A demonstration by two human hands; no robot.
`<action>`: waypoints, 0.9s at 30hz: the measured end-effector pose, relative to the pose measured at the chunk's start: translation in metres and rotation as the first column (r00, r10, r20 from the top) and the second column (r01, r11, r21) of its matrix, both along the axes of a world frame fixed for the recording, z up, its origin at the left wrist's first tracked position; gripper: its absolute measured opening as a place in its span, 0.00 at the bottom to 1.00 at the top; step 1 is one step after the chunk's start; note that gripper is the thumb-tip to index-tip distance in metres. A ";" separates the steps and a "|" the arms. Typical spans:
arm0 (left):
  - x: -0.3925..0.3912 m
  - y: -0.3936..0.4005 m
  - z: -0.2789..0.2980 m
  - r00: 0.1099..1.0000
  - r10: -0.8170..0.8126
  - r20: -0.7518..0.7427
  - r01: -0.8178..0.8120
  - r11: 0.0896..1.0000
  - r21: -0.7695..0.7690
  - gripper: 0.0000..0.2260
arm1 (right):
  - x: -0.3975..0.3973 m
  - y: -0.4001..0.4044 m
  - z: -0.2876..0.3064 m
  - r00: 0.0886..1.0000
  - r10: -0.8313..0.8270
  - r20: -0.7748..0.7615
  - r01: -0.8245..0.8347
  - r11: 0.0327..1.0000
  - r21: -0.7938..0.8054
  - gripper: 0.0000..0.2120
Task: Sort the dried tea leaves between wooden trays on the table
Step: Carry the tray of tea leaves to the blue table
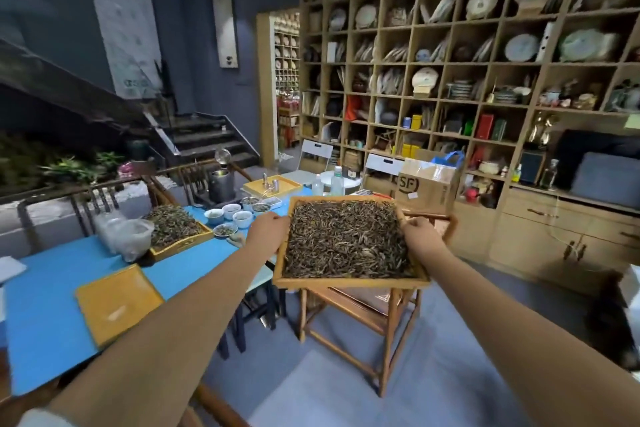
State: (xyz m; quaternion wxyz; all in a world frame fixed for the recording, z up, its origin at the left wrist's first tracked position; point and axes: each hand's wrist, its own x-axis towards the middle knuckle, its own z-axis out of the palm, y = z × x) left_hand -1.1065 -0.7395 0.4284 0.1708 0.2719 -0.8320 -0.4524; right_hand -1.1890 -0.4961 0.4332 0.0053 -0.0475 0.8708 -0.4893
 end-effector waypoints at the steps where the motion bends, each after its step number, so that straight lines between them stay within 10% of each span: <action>1: -0.010 -0.014 0.000 1.000 0.022 0.008 -0.022 1.000 -0.010 0.14 | -0.012 -0.015 -0.001 1.000 0.008 -0.002 -0.008 1.000 0.005 0.13; 27: -0.218 -0.300 -0.066 0.823 0.567 -0.037 -0.568 0.822 -0.026 0.09 | -0.326 -0.383 -0.051 0.866 0.499 0.011 -0.499 0.866 -0.017 0.13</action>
